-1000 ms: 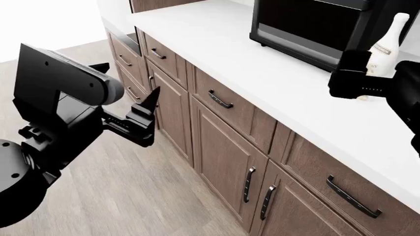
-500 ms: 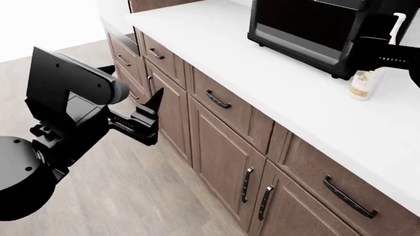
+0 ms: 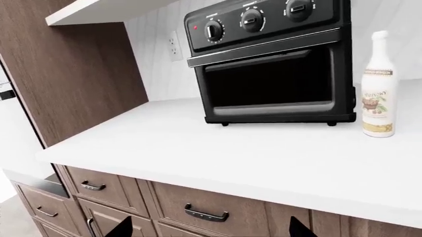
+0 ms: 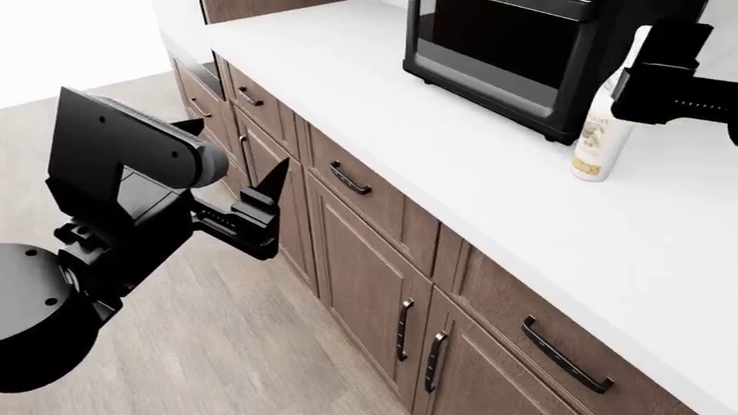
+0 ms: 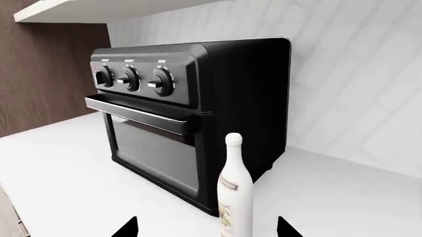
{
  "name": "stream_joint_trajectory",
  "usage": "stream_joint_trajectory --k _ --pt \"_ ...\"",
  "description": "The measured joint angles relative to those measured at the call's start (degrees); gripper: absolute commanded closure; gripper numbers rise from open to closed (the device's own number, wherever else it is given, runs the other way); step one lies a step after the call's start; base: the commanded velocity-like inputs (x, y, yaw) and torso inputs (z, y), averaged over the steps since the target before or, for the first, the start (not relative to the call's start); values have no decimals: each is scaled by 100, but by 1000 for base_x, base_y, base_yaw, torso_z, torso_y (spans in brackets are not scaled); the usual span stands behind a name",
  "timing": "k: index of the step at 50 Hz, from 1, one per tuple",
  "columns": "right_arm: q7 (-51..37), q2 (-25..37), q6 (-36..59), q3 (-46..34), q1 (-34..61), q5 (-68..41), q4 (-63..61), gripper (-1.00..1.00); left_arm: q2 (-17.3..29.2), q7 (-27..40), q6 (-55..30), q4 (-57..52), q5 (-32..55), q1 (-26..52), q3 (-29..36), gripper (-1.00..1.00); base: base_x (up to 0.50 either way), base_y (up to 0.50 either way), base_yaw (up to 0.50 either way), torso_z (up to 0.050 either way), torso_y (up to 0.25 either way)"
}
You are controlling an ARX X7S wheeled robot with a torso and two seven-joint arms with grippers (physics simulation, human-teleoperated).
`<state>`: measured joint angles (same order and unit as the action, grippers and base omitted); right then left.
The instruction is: Move the drinks to the dining counter.
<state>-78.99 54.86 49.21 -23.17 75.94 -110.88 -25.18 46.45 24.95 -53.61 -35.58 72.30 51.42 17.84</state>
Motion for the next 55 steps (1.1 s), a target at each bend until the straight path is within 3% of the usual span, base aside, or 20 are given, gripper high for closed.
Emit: stream_joint_trajectory --k 23,55 --pt "-46 -91 263 -553 -223 -172 470 -100 45 18 34 -3 9 -38 -4 -100 0 0 0 0 0" --pt "922 -557 304 -1010 -316 975 1703 -100 44 37 49 37 -31 -67 70 -100 0 0 0 0 0"
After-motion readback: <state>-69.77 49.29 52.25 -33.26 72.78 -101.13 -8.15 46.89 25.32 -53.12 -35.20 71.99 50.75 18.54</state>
